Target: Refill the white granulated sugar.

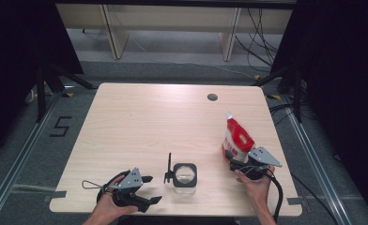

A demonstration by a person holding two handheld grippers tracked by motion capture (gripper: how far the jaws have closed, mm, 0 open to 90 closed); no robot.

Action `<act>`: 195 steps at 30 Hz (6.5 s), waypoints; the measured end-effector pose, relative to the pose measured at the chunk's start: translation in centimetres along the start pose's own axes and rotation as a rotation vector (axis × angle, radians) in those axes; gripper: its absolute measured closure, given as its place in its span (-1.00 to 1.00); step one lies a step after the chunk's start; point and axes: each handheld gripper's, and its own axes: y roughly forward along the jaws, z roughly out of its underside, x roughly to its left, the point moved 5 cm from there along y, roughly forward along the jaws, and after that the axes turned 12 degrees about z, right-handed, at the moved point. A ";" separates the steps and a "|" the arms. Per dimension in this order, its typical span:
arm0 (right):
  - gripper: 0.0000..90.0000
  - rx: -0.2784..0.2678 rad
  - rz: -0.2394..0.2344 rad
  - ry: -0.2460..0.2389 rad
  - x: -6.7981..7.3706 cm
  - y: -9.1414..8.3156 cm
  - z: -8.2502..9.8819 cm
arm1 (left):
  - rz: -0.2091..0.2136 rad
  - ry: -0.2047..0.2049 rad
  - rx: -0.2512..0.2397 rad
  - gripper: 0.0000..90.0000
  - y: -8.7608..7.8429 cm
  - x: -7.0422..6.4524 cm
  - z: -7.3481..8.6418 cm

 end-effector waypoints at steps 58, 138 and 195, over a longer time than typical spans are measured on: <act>-0.06 -0.037 0.002 -0.047 0.6 1.5 -0.3 | 0.010 -0.004 -0.008 -0.49 0.0 -0.1 0.0; -0.04 -0.075 0.191 -1.398 8.1 -10.4 -0.9 | 0.000 -0.012 -0.021 -0.50 -0.5 0.1 -0.2; -0.03 -0.160 0.277 -1.712 8.6 -10.3 -2.4 | 0.006 -0.031 -0.028 -0.50 -0.4 0.0 -0.2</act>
